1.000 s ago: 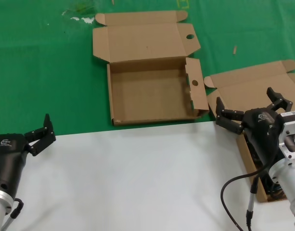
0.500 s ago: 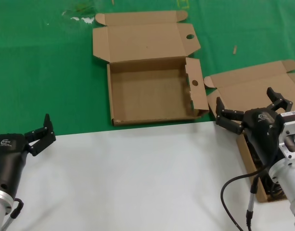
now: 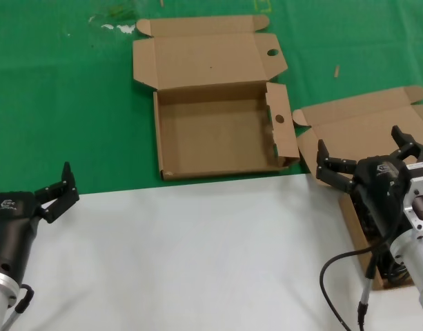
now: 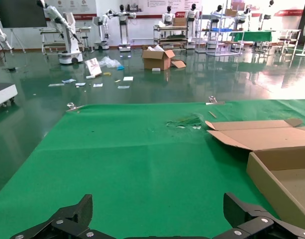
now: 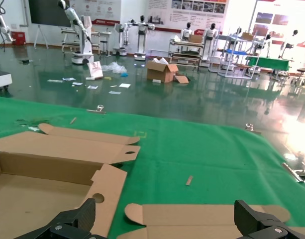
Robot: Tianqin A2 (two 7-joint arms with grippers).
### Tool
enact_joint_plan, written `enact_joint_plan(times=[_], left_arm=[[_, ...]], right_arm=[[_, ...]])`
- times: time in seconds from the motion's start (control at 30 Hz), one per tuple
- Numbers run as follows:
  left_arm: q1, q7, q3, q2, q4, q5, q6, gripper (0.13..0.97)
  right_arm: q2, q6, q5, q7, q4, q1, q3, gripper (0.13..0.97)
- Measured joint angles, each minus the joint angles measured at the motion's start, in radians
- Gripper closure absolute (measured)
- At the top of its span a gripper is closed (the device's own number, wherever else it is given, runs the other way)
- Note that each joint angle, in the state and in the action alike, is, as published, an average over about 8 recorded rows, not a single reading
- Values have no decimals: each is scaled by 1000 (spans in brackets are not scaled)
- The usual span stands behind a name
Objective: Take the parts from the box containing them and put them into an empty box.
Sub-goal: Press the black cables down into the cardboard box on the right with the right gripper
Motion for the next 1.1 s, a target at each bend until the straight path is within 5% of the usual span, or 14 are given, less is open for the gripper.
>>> enact_joint_plan(times=[0.27, 0.63, 0.77, 0.9, 1.1], left_arm=[[0, 0, 0, 0, 0, 0, 0, 242], [0, 0, 0, 0, 0, 0, 0, 434], [0, 0, 0, 0, 0, 0, 0, 434], [0, 0, 0, 0, 0, 0, 0, 543], [0, 0, 0, 0, 0, 0, 0, 673]], right_arm=[[95, 41, 21, -17, 47, -14, -56, 129], [514, 134, 315, -257, 171, 56, -325, 129], [672, 118, 382, -329, 206, 157, -448, 129], [822, 56, 329, -274, 236, 307, -603, 129], [974, -143, 80, -31, 255, 564, -803, 129]])
